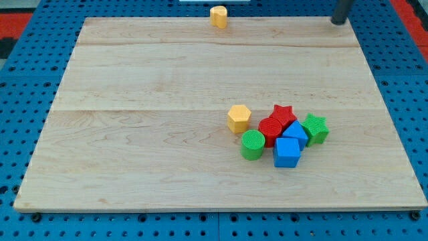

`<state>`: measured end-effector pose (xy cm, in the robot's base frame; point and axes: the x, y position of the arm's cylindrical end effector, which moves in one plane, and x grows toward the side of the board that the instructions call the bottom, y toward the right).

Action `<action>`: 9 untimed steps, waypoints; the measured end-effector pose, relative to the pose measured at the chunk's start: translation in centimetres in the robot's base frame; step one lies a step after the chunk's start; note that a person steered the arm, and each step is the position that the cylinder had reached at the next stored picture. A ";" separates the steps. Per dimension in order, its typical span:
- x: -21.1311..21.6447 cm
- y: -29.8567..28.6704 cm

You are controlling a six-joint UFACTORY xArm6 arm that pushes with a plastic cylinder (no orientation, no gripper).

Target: Move the yellow heart towards the right and left

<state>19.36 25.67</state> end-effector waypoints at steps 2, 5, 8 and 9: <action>-0.2 -1.2; 1.4 -23.6; 3.5 -41.8; -0.1 -42.7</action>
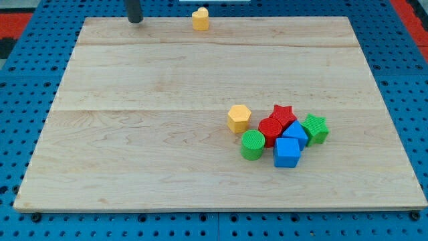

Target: Move the yellow heart towards the right and left

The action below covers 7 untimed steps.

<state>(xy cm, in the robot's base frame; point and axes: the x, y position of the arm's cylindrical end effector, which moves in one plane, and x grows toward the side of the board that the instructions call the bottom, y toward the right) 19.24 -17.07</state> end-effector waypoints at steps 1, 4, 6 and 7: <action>-0.1 1.3; 6.0 29.9; 0.3 40.6; -0.1 39.8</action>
